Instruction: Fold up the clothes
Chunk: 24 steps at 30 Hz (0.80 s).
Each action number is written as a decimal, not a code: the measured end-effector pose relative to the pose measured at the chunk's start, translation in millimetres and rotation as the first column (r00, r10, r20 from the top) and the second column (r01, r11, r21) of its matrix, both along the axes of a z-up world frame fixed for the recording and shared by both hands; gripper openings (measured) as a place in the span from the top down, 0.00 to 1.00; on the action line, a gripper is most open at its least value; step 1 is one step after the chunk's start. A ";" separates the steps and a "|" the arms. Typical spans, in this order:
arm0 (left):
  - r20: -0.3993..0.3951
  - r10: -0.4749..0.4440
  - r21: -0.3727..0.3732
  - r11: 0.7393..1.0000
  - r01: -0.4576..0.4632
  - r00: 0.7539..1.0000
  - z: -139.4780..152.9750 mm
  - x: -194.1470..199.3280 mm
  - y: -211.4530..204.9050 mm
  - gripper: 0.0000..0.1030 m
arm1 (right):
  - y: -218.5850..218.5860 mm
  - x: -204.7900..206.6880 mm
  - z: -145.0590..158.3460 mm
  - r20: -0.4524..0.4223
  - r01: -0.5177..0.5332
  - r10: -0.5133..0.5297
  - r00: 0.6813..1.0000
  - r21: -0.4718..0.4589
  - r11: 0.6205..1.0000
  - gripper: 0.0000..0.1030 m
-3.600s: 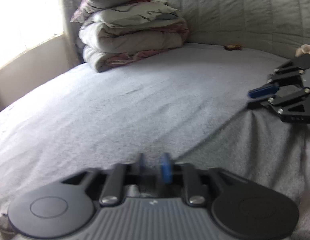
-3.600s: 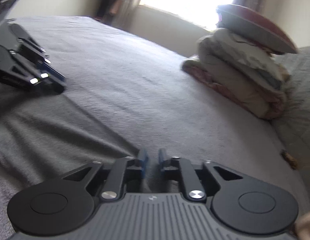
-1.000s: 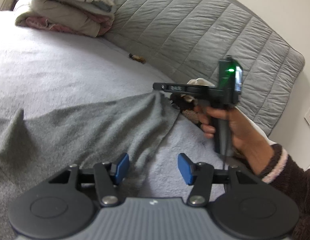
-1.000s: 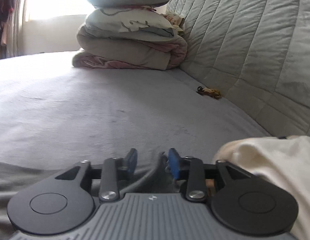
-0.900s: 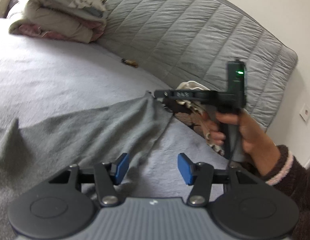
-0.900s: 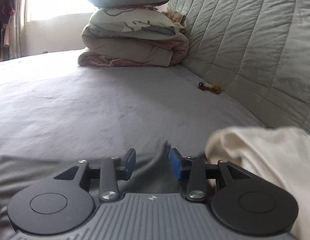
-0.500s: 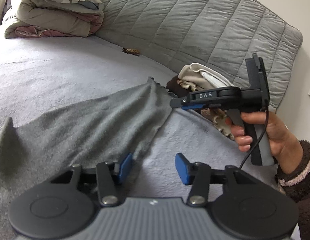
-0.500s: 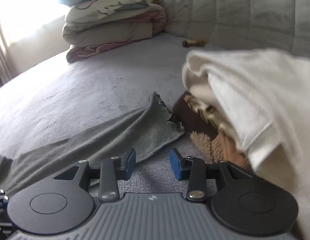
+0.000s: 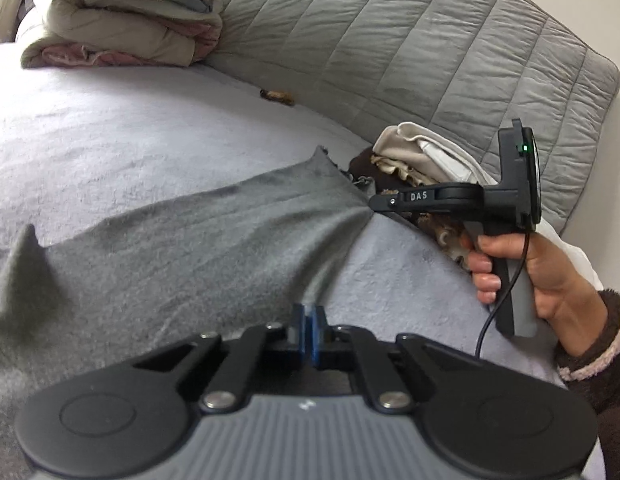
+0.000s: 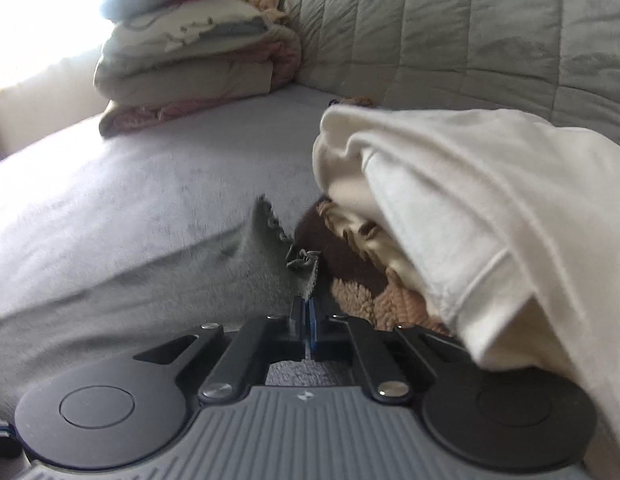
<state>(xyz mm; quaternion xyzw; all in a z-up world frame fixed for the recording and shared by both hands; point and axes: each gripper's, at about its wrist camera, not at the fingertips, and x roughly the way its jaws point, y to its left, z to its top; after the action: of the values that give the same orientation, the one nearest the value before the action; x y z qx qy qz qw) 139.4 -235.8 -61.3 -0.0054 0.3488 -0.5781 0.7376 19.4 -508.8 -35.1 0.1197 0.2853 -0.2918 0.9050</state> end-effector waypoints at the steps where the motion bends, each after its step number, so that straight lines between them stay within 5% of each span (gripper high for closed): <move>1: -0.013 0.000 -0.005 1.000 0.000 1.000 -0.6 1.9 1.0 0.97 | 1.3 -1.1 0.6 -0.004 -0.002 0.001 1.000 -0.010 1.000 0.98; 5: -0.016 -0.004 -0.022 1.000 0.004 1.000 2.1 1.6 3.3 0.89 | 3.9 -7.9 7.9 0.021 -0.004 0.004 1.000 -0.019 1.000 0.94; 9: -0.035 0.005 -0.073 0.997 -0.008 0.999 9.3 4.3 10.7 0.79 | 12.7 -4.1 15.7 0.055 -0.047 0.050 0.997 -0.057 0.997 0.74; 14: -0.032 0.061 -0.072 0.995 -0.064 0.998 10.5 9.6 15.4 0.74 | 31.6 8.3 16.8 0.069 -0.204 0.205 0.976 -0.030 0.979 0.73; 19: -0.036 0.010 -0.029 1.000 -0.011 0.999 6.0 5.8 6.3 0.73 | 55.5 24.2 7.1 0.022 -0.384 0.383 0.923 0.049 0.922 0.73; 24: -0.054 -0.033 -0.036 0.999 0.031 0.998 3.5 5.1 5.4 0.69 | 64.1 28.9 0.5 -0.045 -0.433 0.434 0.900 0.035 0.901 0.69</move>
<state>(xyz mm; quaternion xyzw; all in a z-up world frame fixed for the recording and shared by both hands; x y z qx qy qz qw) 144.5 -230.3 -57.8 -0.0289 0.3586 -0.5956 0.7183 48.4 -444.7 -34.6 0.0566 0.3313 -0.0827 0.9382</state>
